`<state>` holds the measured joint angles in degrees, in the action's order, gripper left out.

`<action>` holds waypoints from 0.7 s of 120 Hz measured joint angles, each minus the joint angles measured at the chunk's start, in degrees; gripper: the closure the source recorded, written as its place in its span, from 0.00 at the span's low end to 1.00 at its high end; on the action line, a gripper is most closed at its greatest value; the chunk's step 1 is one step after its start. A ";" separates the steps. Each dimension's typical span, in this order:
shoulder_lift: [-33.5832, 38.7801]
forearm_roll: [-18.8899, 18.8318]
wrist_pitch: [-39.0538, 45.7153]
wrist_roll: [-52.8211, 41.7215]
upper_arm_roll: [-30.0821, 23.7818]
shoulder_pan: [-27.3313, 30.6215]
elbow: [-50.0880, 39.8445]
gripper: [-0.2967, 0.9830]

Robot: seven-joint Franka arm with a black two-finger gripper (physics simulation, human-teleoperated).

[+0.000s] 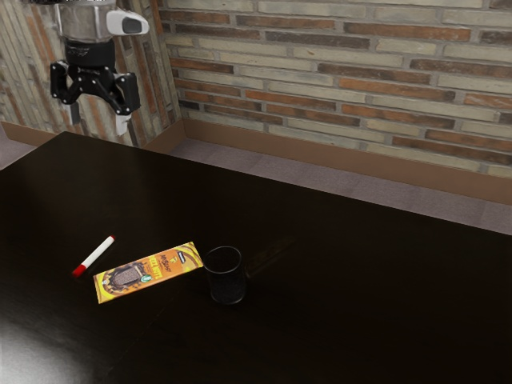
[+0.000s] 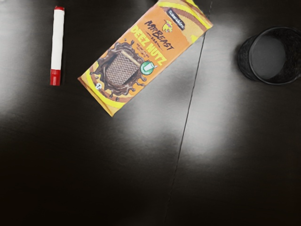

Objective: Put the marker into the pen holder.

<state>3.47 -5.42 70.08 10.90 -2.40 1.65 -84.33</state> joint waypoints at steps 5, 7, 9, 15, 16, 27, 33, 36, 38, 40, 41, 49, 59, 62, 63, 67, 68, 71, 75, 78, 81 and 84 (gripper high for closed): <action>0.37 -0.15 2.86 0.75 1.20 -2.84 -1.33 0.23; 0.61 -0.19 3.85 1.04 1.48 -3.72 -1.98 0.23; 0.82 -0.23 4.77 1.32 1.71 -4.45 -2.59 0.23; 1.25 -0.25 7.16 2.12 2.61 -6.03 -4.27 0.23; 1.30 -0.24 7.53 2.25 2.79 -6.13 -4.55 0.23; 2.26 -0.21 10.73 3.46 4.43 -3.68 -8.60 0.23; 2.33 -0.20 11.68 4.08 4.78 -1.59 -10.60 0.23; 2.07 -0.19 12.04 4.38 4.87 -0.77 -11.89 0.23; 1.81 -0.18 12.30 4.54 4.92 -0.18 -13.09 0.23; 1.62 -0.17 12.55 4.71 4.95 0.43 -14.48 0.23; 1.57 -0.17 12.69 4.79 4.96 0.74 -15.33 0.23; 1.48 -0.12 14.19 5.30 5.48 2.98 -21.52 0.23; 1.19 -0.06 17.87 5.15 6.23 5.38 -27.99 0.23; 0.96 -0.05 19.10 5.00 6.37 5.92 -29.32 0.23; 0.84 -0.05 19.51 4.94 6.41 6.07 -29.71 0.23; 0.10 0.00 21.07 4.64 6.51 6.66 -30.87 0.23; -0.12 0.03 21.42 4.55 6.52 6.83 -31.08 0.23; -0.74 0.11 22.52 4.24 6.59 7.28 -31.65 0.23; -1.70 0.21 23.98 3.84 6.63 7.95 -32.42 0.23; -2.63 0.30 25.16 3.52 6.65 8.46 -33.01 0.23; -3.99 0.52 26.48 3.12 6.67 8.97 -33.49 0.23; -5.50 0.77 27.84 2.65 6.69 9.48 -33.75 0.23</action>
<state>-2.03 -4.65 97.91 13.55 4.28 11.13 -118.08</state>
